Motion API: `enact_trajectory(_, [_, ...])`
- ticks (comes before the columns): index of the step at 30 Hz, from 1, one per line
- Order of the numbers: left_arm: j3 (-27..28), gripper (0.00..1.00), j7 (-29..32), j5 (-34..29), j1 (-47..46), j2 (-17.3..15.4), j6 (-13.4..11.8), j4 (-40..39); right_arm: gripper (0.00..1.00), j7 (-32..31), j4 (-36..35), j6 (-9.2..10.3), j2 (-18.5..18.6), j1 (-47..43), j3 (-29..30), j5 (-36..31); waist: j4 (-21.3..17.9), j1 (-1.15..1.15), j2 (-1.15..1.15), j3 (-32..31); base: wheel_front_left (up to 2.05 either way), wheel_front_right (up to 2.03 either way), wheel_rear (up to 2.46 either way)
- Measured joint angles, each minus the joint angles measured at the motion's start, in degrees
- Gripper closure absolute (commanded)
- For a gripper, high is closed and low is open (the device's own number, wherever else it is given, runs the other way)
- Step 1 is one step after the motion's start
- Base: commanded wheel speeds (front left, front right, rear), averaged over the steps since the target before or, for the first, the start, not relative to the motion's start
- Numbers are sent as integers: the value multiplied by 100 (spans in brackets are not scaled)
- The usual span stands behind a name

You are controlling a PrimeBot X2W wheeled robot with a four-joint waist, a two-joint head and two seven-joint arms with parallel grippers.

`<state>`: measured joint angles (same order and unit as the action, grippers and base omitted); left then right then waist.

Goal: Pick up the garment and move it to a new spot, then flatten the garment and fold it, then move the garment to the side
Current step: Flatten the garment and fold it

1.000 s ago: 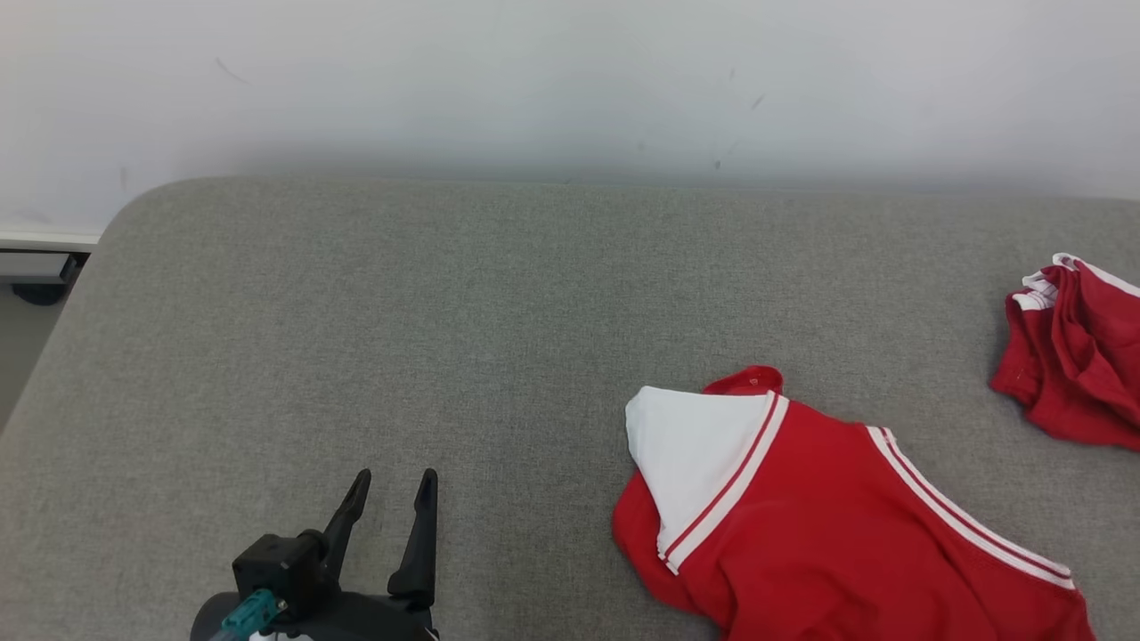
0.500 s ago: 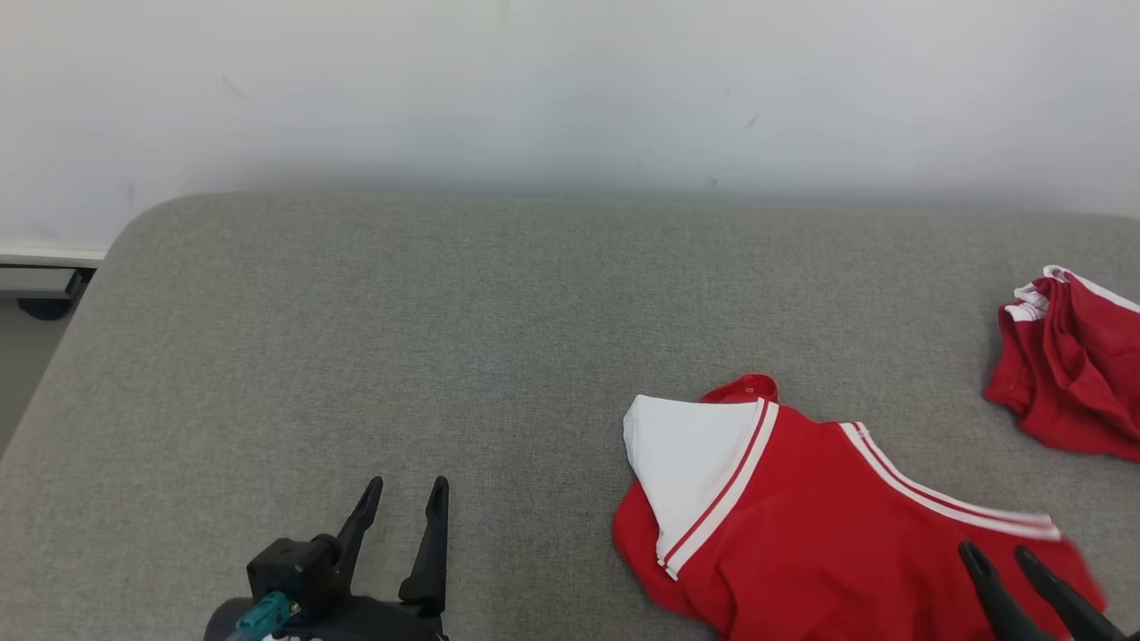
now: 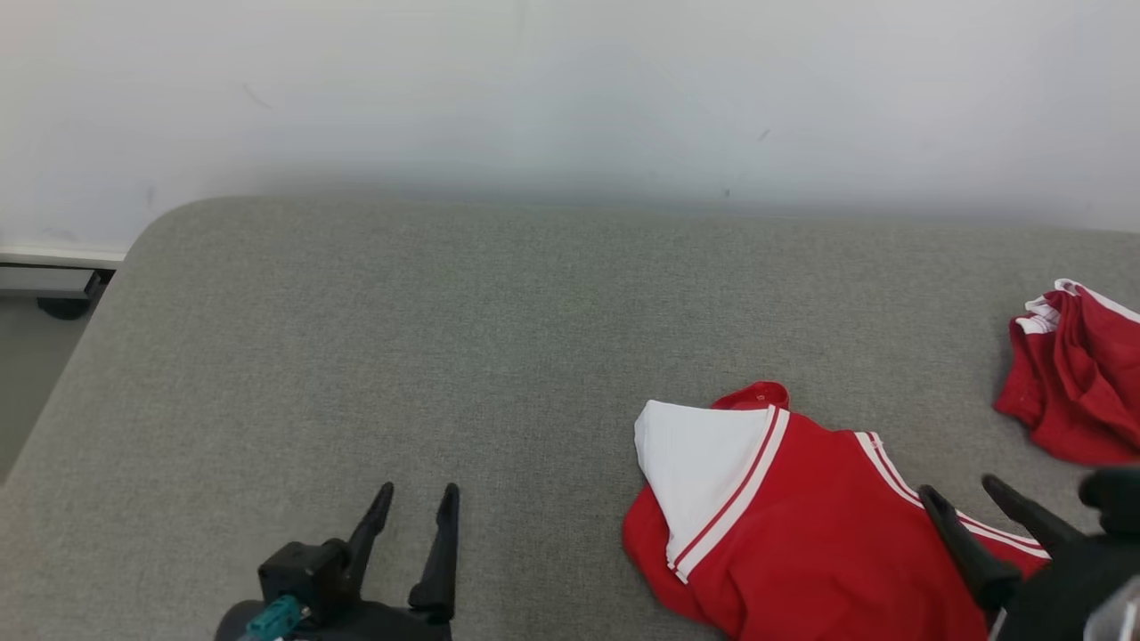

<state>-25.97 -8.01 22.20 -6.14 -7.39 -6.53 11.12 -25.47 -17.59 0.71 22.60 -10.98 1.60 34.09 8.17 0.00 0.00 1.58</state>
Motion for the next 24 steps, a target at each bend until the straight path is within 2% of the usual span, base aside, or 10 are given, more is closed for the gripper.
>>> enact_trajectory(5, [-109,0,49,0,-23,40,52,-5,0,-658,502,4,119,1079,-588,-58,145,0,0,50,0,0,0])
enact_trajectory(12, [-169,0,92,0,-175,118,101,18,0,-1572,1606,-233,193,2703,-1459,-350,456,0,0,158,0,0,0])
enact_trajectory(15, [-170,0,93,1,-190,140,102,48,0,-1915,2139,-372,49,3150,-1771,-350,599,0,0,211,0,0,0])
enact_trajectory(24, [-164,0,91,10,-289,181,107,104,0,-2508,3454,-564,-336,4159,-2332,-403,897,0,0,372,0,0,0])
